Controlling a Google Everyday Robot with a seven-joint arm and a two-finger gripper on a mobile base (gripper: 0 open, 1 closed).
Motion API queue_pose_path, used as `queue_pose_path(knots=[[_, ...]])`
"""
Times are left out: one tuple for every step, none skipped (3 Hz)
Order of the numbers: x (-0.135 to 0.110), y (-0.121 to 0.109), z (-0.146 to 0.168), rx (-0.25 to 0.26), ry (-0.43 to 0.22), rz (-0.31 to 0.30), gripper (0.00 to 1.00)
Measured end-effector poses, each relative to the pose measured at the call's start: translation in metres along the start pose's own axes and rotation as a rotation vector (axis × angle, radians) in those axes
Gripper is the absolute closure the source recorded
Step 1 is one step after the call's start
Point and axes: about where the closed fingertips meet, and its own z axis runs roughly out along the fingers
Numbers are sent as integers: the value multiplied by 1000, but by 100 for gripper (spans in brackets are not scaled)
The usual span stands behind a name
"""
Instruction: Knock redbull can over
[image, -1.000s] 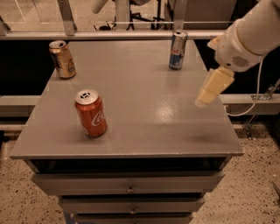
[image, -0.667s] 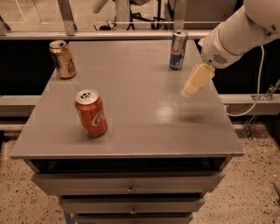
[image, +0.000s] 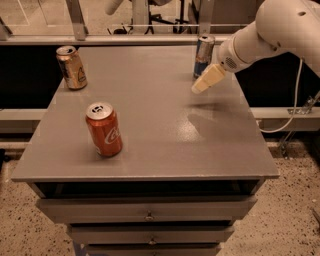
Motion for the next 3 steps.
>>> queue_pose_path(knots=[[-6,-19,25,9,-103,75,0],[-9,-22,37,-23,-183,93,0],[-11,-24,48,-104,-322,93,0]])
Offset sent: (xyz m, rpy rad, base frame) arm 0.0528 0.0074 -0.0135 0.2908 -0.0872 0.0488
